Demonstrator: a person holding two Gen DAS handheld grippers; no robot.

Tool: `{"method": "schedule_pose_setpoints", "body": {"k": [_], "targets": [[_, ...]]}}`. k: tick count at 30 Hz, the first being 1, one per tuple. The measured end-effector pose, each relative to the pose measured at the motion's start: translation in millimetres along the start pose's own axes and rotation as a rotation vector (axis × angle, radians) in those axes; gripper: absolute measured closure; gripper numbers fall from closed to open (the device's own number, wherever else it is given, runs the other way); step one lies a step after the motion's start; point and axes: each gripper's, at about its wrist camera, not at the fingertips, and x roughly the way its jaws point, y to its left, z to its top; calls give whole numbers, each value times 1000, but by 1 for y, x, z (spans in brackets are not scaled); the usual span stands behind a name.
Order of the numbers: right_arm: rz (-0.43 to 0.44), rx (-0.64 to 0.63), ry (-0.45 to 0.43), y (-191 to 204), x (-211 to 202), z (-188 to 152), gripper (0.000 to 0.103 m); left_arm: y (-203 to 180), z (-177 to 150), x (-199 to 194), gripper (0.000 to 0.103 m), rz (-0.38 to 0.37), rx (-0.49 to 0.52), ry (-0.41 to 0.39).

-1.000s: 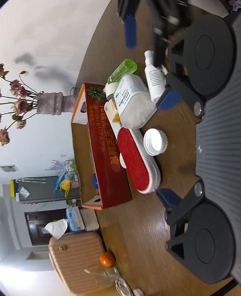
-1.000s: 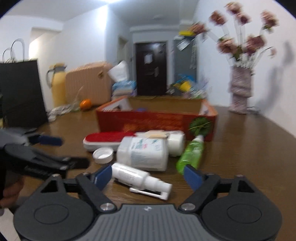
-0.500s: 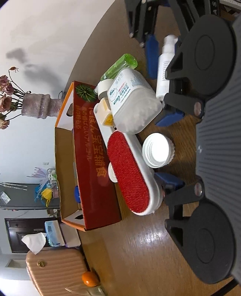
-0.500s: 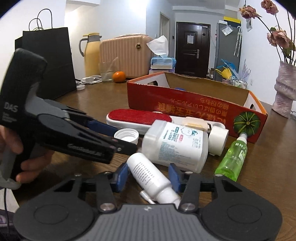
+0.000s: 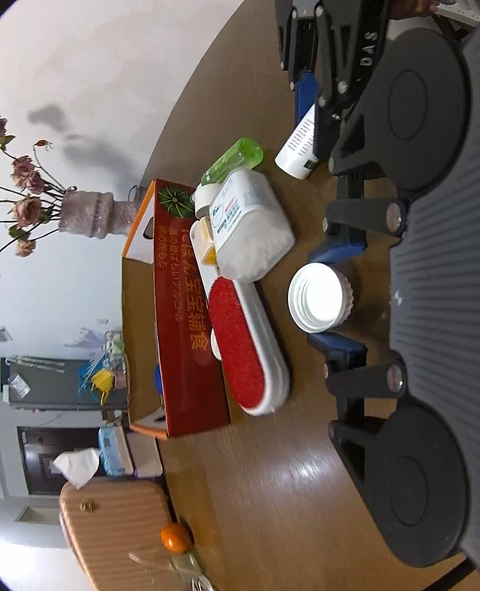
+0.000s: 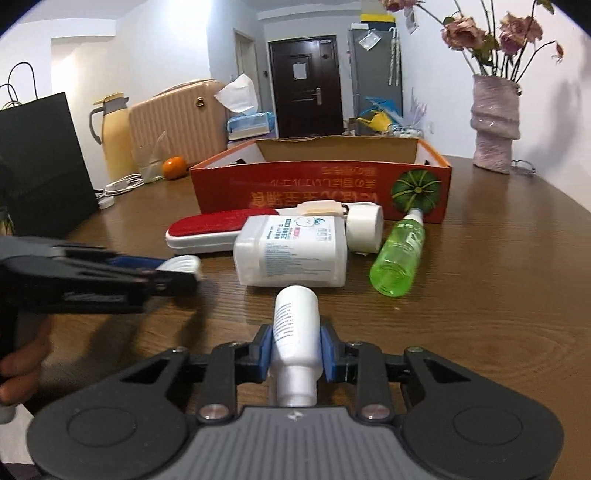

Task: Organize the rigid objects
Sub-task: 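Grasp the white cap with the left tool while the right tool grasps the white spray bottle, then lower the white cap and spray bottle into the box and open both tools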

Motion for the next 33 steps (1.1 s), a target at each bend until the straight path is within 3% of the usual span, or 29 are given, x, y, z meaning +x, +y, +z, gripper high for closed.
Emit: {"method": "schedule_pose_setpoints", "body": {"k": [8,20,27,33], "targets": [[17,4,-47,9,-35,-9,76,-2,-26,-53,62,31,-71,-56],[-51,3,-206,19,-111,-3,76,-10,-30,-118,62,23,-55,-203],[-64,-16,-240,14,-117,10,76,-4,-21,-117,62,21,-54,-225],[-72,-81,-242,3,-92,46,76,15,19,-87,62,17,-59,-241]]}}
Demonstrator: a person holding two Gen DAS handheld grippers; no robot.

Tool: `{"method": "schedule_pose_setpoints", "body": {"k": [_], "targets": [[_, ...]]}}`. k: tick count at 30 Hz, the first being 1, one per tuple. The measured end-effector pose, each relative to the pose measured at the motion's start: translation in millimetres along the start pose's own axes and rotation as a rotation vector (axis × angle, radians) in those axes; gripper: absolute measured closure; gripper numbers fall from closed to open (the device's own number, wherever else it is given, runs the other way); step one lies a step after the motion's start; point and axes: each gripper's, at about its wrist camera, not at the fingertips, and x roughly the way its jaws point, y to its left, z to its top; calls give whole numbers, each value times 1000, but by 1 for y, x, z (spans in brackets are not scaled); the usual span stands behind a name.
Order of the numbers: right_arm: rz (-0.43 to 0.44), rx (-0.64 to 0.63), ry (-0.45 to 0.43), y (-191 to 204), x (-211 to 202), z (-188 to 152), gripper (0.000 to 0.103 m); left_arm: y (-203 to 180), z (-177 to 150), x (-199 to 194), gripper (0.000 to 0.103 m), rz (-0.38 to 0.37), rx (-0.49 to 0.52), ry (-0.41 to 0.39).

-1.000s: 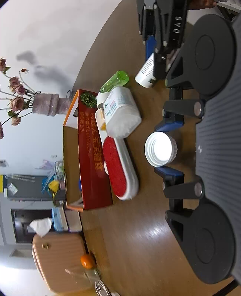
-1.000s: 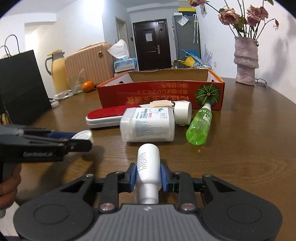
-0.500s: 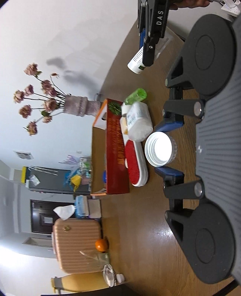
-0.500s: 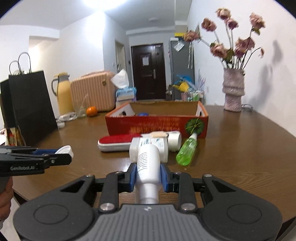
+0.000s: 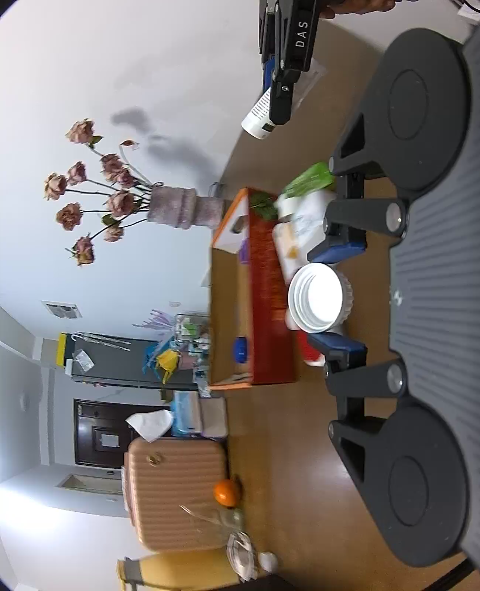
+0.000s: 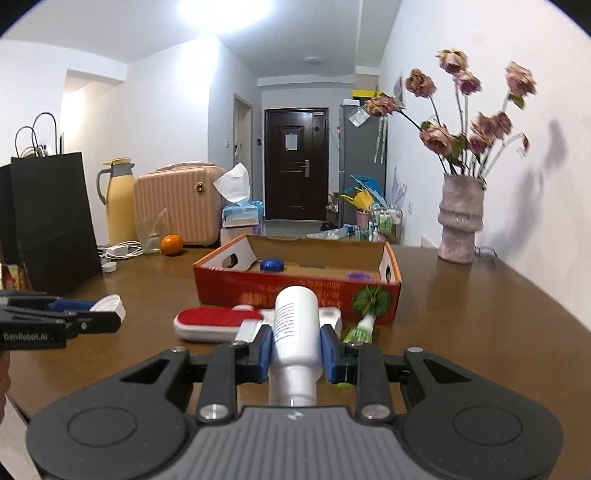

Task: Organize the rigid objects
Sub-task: 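Lower the white cap and spray bottle into the box and open both tools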

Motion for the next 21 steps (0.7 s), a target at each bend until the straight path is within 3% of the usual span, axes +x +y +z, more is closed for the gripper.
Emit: {"method": "schedule_pose_setpoints", "body": {"k": [9,12,15,21], "targets": [[91,55,20,-54,113,89,76,30,93,120,62,-11,37,-5],[137,105,76,-71,169,114,76,46,118,179,62,-61,20,73],[161,134,156,-82,232,131,76,54,131,237,62,-52,15,165],[100,133,347,-79,359,135,76,54,142,352,62,-74,6,380]]}}
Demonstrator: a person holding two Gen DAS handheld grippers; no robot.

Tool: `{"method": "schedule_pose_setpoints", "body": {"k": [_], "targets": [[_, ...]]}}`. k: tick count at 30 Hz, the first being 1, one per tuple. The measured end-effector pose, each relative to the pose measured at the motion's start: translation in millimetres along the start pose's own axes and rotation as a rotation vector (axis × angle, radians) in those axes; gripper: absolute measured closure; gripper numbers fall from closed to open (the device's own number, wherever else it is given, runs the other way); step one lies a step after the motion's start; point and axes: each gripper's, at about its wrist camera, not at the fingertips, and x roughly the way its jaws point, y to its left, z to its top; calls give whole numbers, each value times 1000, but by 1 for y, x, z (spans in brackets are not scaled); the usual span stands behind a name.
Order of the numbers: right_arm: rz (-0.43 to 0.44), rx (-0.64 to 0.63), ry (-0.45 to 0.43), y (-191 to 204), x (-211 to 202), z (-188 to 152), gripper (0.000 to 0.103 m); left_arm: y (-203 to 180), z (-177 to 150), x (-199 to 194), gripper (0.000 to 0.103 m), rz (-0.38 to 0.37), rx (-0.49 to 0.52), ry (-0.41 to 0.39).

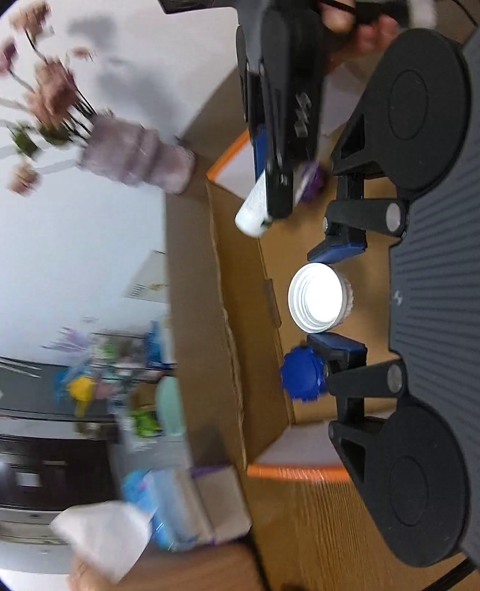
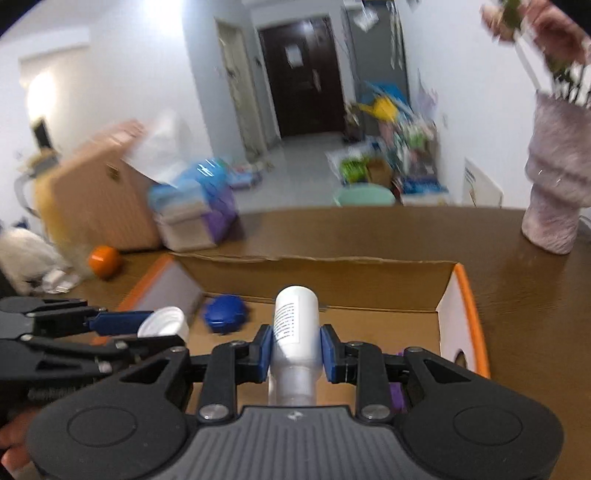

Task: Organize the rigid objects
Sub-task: 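Lower the white cap and spray bottle into the box and open both tools, then withdraw both tools from the box toward the remaining items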

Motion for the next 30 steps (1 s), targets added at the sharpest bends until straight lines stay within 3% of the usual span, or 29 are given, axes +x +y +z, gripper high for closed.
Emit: {"method": "schedule_pose_setpoints", "body": {"k": [4,9,11,13,18,22,30], "targets": [[-70,31,44,-4,50,10,75,-2,14,36,61,47,9,10],[-78,153,96,-23,71,9,72,3,7,50,39,46,5,22],[-66,166,59,-29,69,6,62,3,8,51,39,15,2,38],[-67,191,85,-32,71,2,61,-2,8,45,34,35,26,-2],[-102,148,15,-24,56,3,57,-15,13,24,28,67,96,-37],[-85,143,1,-20,33,10,57,-15,18,-8,26,94,74,-64],[-97,130,-64,-14,-56,14,52,-20,17,-96,21,170,65,-161]]}}
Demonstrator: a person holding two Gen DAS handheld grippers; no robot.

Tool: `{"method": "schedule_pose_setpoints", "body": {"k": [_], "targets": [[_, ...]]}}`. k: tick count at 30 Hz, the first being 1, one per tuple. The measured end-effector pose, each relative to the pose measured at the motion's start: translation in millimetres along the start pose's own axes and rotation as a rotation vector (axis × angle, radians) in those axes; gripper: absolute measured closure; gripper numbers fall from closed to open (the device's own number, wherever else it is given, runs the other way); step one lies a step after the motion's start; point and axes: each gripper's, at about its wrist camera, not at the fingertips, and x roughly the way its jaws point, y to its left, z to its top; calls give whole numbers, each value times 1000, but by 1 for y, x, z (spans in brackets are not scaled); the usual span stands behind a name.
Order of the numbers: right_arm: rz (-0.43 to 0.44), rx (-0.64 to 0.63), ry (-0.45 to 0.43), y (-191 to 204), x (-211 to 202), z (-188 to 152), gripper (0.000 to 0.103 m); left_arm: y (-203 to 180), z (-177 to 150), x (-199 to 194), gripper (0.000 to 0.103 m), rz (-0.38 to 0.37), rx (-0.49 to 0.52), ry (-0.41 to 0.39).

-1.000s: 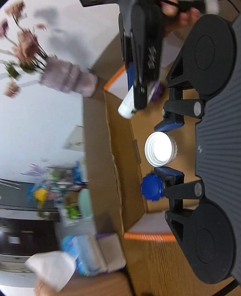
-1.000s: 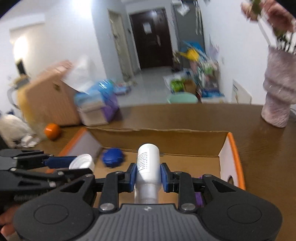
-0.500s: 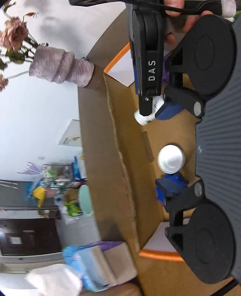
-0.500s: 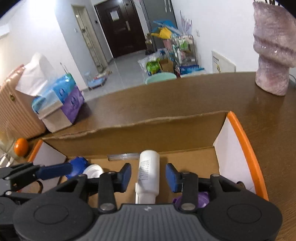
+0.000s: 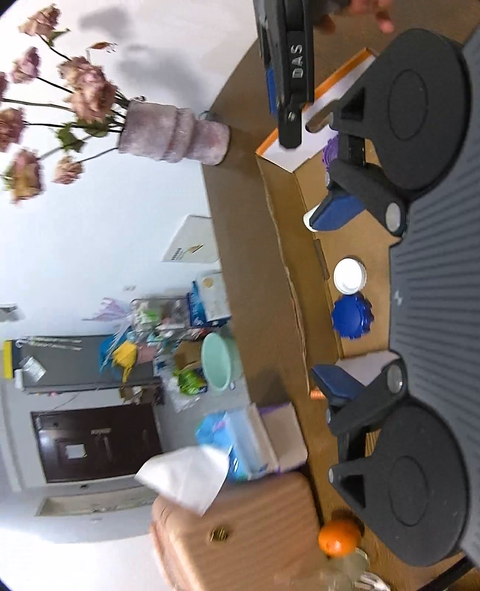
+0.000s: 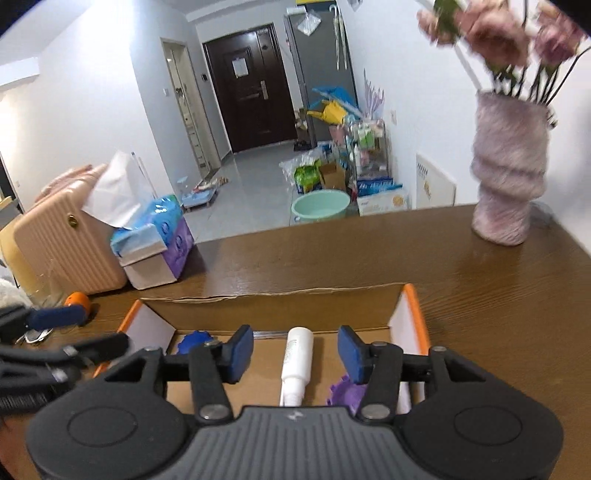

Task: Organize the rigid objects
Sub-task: 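Withdraw both tools from the box toward the remaining items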

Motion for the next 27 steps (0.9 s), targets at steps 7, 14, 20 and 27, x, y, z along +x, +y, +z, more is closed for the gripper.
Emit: {"method": "schedule_pose_setpoints", "body": {"k": [7,14,20,27], "targets": [[-42,-81,-61,5,-73,-20,44,-6,-14,-80,17,30,-8,-90],[-66,-163,-119,11,-123,-57,34,-15,-52,-131,6,25,-56,-159],[-58,-187,-238,18,-156,-94,8,-24,-87,-153,0,49,-57,-243],[-54,-241,-298,29,-173,-125,0,-34,-120,-171,0,61,-29,-350]]}}
